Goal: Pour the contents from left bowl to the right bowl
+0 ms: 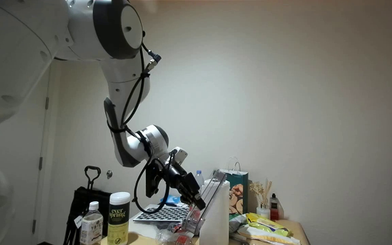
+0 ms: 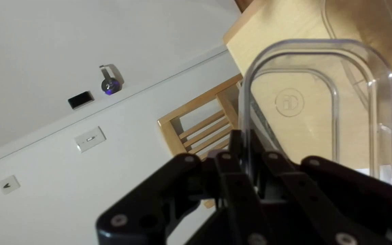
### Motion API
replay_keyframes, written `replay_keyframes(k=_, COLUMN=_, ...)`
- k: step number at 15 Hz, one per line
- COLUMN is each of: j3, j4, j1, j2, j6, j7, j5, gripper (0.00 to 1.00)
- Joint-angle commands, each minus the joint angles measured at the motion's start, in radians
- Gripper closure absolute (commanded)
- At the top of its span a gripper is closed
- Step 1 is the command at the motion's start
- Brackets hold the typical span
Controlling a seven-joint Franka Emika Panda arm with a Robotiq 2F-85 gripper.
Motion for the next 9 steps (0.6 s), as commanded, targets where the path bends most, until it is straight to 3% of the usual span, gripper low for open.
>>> replay_keyframes(k=1, j3=0.006, j4=0.069, j1=-0.006, j2=-0.024, j6=-0.038, j7=-0.181, j5=0.165, gripper=0.98)
replay_keyframes(k=4, j3=-0.002, j4=0.118, j1=0.002, j2=-0.012, j6=-0.063, j7=-0.295, j5=0.298, gripper=0.98)
replay_keyframes(k=5, j3=-0.015, j4=0.128, j1=0.005, j2=-0.010, j6=-0.065, j7=-0.275, j5=0.329, gripper=0.98)
replay_keyframes(k=6, j3=-0.025, j4=0.105, j1=0.027, j2=-0.008, j6=-0.034, j7=-0.236, j5=0.274, gripper=0.93)
replay_keyframes(k=9, j3=-0.032, j4=0.119, j1=0.027, j2=-0.007, j6=-0.041, j7=-0.242, j5=0.309, gripper=0.93)
